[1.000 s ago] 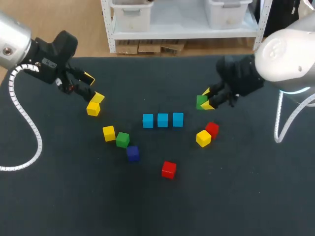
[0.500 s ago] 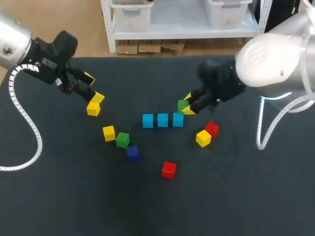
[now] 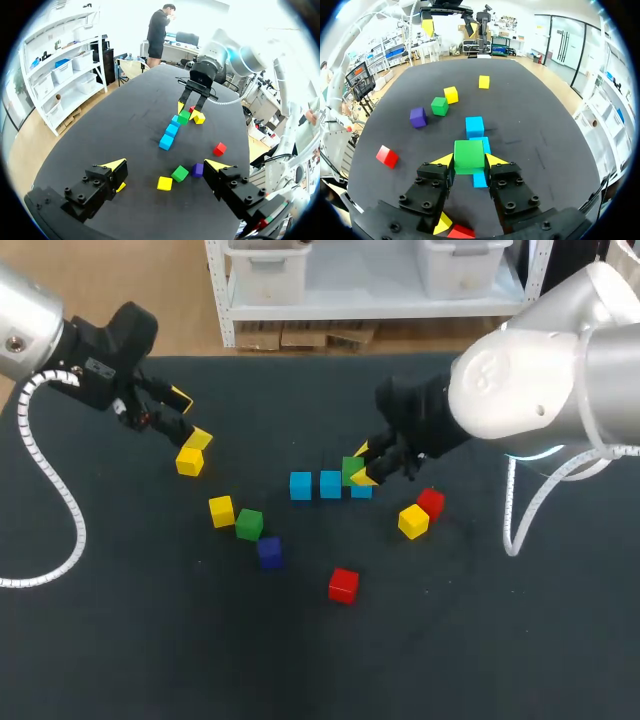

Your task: Place the blue cubes, place green cubes on the blue cubes, place the yellow cubes on the green cubes, then place the red cubes on the yellow cubes, and place purple cube on the red cubes.

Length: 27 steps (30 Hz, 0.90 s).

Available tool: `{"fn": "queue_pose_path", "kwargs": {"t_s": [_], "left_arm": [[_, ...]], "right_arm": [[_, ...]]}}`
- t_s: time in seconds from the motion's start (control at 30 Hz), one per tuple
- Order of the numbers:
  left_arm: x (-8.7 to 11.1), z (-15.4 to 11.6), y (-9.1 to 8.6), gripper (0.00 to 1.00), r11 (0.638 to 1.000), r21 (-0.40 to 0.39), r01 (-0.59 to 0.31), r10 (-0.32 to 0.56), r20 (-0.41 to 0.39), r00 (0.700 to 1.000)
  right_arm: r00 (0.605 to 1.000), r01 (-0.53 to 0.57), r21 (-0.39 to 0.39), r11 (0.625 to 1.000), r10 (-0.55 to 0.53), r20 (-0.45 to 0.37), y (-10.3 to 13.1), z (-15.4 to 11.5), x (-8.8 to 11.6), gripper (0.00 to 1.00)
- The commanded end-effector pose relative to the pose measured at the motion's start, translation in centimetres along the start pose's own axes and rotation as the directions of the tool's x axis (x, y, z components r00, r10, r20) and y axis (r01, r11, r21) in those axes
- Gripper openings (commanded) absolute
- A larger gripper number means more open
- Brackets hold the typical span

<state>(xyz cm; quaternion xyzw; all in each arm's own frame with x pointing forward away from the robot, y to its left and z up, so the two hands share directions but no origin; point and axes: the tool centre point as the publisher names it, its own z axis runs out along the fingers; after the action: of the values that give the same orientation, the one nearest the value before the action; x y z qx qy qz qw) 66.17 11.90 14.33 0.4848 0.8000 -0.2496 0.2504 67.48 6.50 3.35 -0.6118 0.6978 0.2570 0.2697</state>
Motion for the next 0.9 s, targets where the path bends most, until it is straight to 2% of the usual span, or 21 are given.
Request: {"fn": "queue_pose_path", "kwargs": {"t_s": [0.03,0.9], "left_arm": [[0.2,0.0,0.0,1.0,1.0,0.0,-0.003,0.003,0.006,1.0],[0.2,0.0,0.0,1.0,1.0,0.0,-0.003,0.003,0.006,1.0]], "right_arm": [[1.0,0.0,-0.001,1.0,0.0,-0.002,-0.3,0.6,-0.3,0.0],[1.0,-0.01,-0.002,1.0,0.01,-0.022,-1.8,1.4,0.4,0.0]]}}
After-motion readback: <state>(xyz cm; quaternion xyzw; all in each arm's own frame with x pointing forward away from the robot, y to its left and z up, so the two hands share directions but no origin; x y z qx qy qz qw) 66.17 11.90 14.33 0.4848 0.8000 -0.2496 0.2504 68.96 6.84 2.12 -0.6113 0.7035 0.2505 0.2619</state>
